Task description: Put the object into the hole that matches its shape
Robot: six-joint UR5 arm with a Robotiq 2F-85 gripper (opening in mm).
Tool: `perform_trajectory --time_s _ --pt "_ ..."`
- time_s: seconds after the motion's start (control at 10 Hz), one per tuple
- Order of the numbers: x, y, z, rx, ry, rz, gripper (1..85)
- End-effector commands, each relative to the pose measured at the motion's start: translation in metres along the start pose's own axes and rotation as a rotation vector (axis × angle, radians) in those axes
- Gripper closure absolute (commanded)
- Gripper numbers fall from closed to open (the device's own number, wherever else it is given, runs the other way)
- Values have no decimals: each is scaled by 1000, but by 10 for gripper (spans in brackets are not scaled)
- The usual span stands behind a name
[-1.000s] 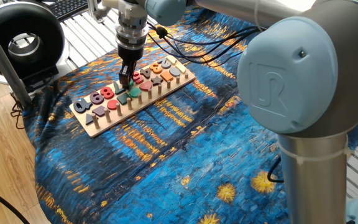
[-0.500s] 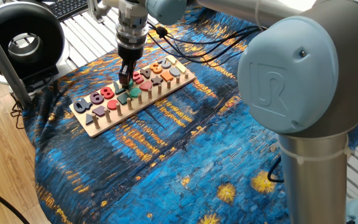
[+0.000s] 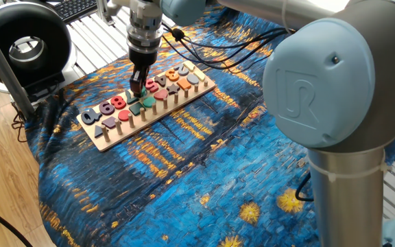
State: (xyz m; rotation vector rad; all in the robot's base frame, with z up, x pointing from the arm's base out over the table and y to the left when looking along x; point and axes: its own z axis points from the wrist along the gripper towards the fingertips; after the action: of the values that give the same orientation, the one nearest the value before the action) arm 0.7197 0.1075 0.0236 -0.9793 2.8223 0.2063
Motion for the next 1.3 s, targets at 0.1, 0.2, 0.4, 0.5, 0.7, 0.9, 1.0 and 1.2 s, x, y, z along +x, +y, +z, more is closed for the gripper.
perform_trajectory --time_s 0.1,0.2,0.4,0.5,0.7,0.9,1.0,1.2 --pt "-5 -5 0 2 -21 12 447" --pt "-6 -6 0 1 -25 9 420" --pt "-7 -7 1 3 -26 4 380" --pt "-7 -7 1 3 -25 3 363" --pt "-6 -7 1 2 -24 4 317" --pt "-5 -6 1 3 -20 21 300" --pt "-4 -6 1 5 -16 30 293" --pt "-2 -6 1 6 -8 37 287"
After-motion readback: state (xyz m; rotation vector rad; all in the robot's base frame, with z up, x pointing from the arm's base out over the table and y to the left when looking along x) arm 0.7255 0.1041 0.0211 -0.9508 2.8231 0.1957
